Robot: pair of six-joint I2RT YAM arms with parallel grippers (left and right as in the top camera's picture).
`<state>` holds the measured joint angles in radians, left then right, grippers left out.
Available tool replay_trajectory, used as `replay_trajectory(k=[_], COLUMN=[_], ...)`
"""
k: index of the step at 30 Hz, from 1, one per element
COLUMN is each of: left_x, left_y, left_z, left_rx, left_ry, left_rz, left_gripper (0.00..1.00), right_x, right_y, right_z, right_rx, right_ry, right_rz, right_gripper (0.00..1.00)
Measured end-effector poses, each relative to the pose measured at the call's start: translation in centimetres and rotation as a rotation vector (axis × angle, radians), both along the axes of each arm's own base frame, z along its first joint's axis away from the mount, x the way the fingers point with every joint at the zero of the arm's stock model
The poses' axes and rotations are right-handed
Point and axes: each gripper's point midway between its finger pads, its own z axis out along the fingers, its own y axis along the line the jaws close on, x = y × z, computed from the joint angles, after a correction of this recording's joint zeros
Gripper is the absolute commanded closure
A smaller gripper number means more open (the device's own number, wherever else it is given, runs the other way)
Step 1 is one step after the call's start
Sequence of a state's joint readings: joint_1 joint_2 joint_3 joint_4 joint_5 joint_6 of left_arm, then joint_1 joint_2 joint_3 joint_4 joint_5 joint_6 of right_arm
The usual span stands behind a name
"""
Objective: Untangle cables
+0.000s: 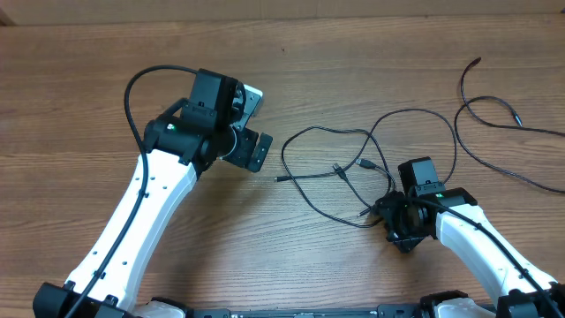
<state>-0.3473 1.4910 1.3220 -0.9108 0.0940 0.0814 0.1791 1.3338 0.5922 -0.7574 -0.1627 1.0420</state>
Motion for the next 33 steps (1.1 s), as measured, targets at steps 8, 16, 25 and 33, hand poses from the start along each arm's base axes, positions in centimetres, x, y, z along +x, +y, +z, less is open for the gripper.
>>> replay_trajectory(k=[8,16,25,33], left_x=[0.2,0.2,0.2,0.2], left_y=[-0.1,-0.1,-0.2,-0.3], left_z=[-0.2,-0.2,-0.2,-0.2], left_rx=[-0.003,-0.003,-0.009,-0.012], left_ry=[-0.007,-0.007,-0.004,-0.004], left_rz=[0.0,0.0,-0.004,-0.005], left_gripper=[0.01,0.01,0.0,0.0], right_x=[1.9,4.5,6.9,5.5], right_y=[-0.8,-1.2,0.1,-0.7], right_z=[0.1,-0.3,-0.3,-0.8], right_rx=[-0.054,-0.103,-0.088,-0.12], right_ry=[-0.082,-0.171,-0.24,-0.169], right_rz=[-0.002,0.066,0.281,0.288], right_gripper=[0.34,0.33,0.48,0.74])
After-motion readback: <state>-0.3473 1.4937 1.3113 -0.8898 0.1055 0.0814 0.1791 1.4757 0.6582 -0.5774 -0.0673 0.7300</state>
